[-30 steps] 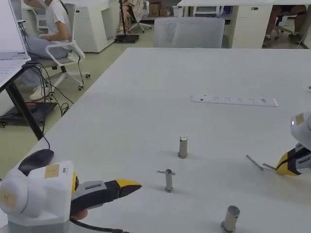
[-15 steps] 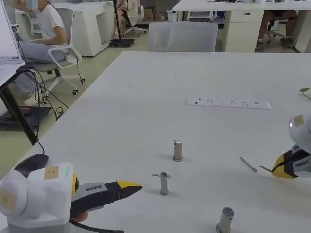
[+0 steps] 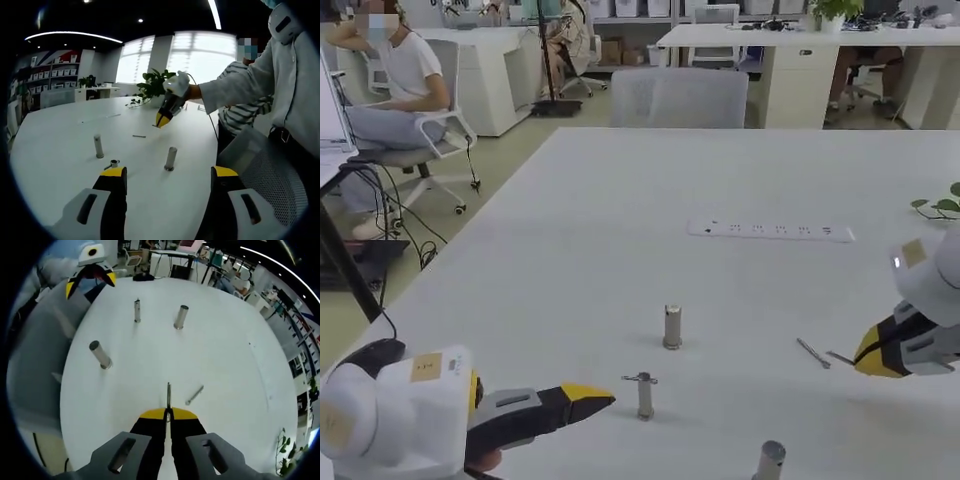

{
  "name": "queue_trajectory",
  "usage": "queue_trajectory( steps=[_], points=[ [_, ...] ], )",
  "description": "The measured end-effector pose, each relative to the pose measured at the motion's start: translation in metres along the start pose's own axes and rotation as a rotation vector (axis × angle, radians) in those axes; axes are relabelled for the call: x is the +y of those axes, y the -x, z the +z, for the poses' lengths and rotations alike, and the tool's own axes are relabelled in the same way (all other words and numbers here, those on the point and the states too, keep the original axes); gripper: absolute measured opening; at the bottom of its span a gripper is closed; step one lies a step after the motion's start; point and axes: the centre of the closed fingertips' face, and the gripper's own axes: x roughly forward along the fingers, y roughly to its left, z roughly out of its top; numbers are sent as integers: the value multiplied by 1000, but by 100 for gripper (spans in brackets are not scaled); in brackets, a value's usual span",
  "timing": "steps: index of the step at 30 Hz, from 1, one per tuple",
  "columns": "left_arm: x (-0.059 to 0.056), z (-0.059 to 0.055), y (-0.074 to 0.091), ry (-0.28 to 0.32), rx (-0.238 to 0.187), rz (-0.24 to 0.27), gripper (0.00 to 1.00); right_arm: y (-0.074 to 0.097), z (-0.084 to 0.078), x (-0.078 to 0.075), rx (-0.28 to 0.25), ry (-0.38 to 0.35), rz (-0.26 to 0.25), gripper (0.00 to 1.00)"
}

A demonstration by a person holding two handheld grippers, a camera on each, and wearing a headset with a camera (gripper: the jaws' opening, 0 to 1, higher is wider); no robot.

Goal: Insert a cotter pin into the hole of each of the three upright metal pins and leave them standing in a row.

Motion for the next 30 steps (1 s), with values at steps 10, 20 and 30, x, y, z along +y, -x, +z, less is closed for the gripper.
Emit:
queue_trajectory(
  steps=[10, 20, 30],
  points=[
    [-5, 10, -6, -24, -9, -3, 68, 15, 36, 26, -35, 75, 23, 3],
    [-7, 16, -11, -17, -15, -2, 68, 26, 67, 46, -71, 150, 34, 3],
    [-8, 21, -18, -6, -14, 3, 63, 29, 85, 66, -87, 216, 54, 3]
  ],
)
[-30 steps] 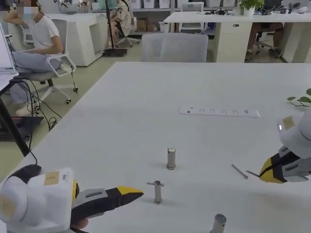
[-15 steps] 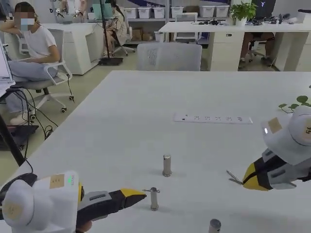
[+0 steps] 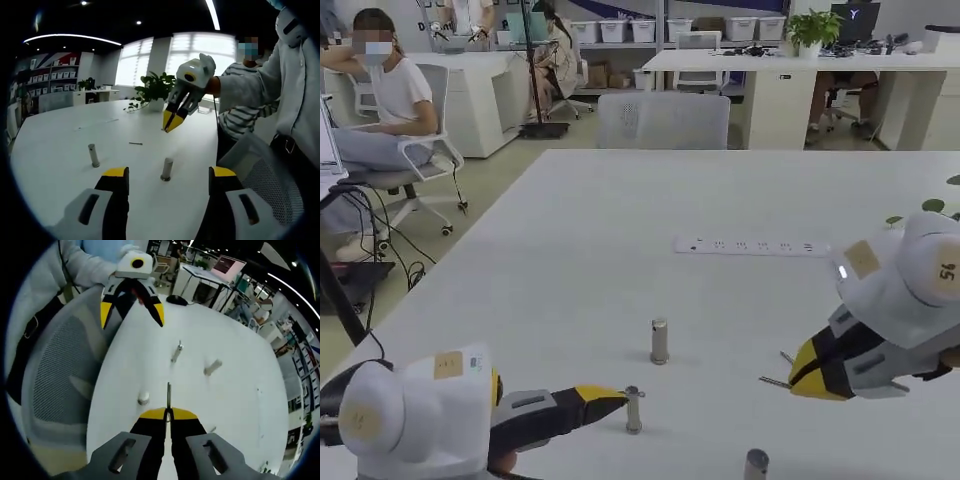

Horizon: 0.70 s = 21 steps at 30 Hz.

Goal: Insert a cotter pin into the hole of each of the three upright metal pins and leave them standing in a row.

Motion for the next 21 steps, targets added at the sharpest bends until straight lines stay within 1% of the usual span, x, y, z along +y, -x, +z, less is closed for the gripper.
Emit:
queue_trajectory(
  steps=[3, 4, 7, 10, 15, 19, 21],
  points=[
    [-1, 4, -4, 10, 2, 5, 61, -1, 6, 4, -3, 22, 5, 3],
    [-2, 6, -5, 9, -3, 6, 61, -2, 8, 6, -8, 26, 8, 3],
    [-2, 11, -11, 17, -1, 11, 58, -3, 14, 9, -15, 43, 13, 3],
    [-4, 15, -15, 26, -6, 10, 55, -5, 17, 11, -11, 63, 13, 3],
    [-4, 21, -20, 39, -11, 12, 50, -7, 21, 13, -21, 71, 15, 3],
    [0, 26, -22, 84, -22, 27, 44, -8, 27, 14, -33, 75, 15, 3],
    [1, 26, -24, 126, -24, 29, 39, -9, 31, 16, -39, 81, 15, 3]
  ],
)
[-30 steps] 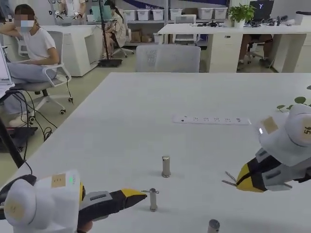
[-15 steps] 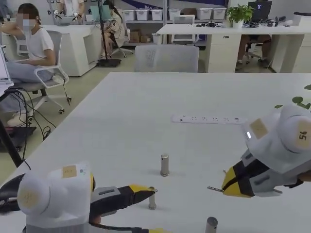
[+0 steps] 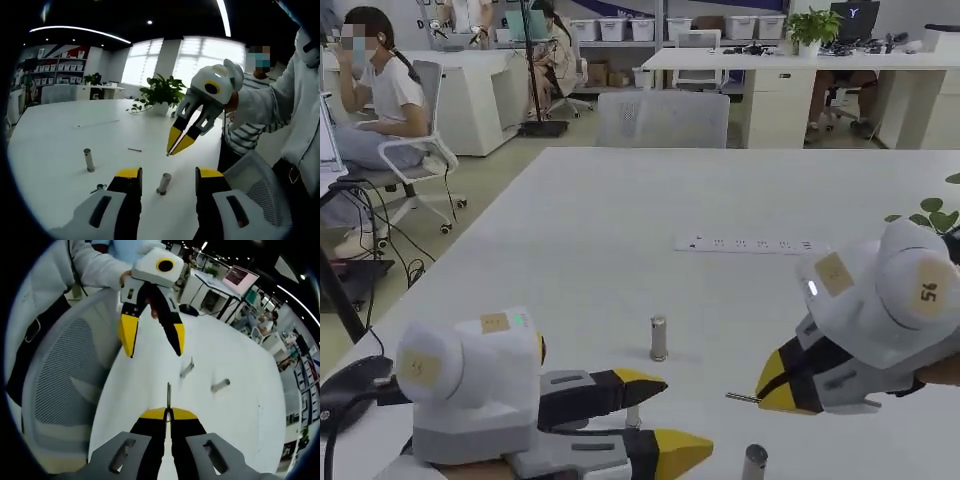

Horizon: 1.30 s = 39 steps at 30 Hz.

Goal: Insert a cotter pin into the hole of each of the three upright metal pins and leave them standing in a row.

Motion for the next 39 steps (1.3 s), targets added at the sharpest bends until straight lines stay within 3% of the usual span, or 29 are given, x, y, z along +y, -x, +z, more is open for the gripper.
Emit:
queue_trajectory(
  steps=[7, 13, 39],
  points=[
    [-2, 2, -8, 61, 9, -2, 29, -2, 9, 4, -9, 25, 1, 3],
    [-3, 3, -15, 178, 11, -8, 20, -3, 15, 6, -16, 42, -4, 3],
    [-9, -1, -30, 327, 32, -33, 9, -1, 25, 12, -24, 102, -22, 3]
  ],
)
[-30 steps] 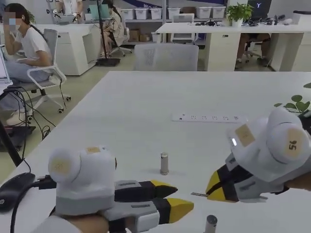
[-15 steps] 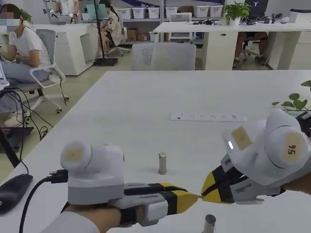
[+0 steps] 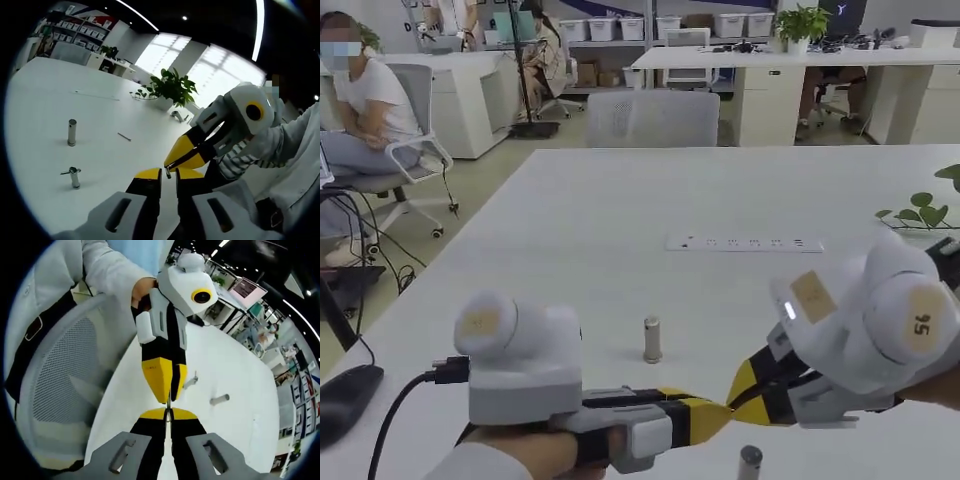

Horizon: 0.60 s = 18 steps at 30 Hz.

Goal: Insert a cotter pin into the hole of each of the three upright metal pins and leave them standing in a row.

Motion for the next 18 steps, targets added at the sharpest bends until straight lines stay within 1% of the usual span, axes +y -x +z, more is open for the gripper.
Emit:
queue_trajectory(
  steps=[1, 5, 10, 13, 15, 18],
  points=[
    [1, -1, 0, 13, 3, 2, 9, 0, 0, 0, 3, 5, -2, 3],
    [1, -3, -1, 32, 4, 3, 7, 0, 0, 2, 5, 17, -1, 3],
    [0, -4, -1, 60, 9, -4, 3, 0, 1, 2, 0, 23, -5, 3],
    [3, -5, -1, 78, 16, 7, 2, 0, 1, 2, 1, 29, -6, 3],
    [3, -5, -1, 100, 16, 4, 1, 0, 1, 2, 1, 33, -7, 3],
    [3, -6, -2, 102, 18, 6, 1, 0, 0, 2, 3, 41, -9, 3]
  ],
)
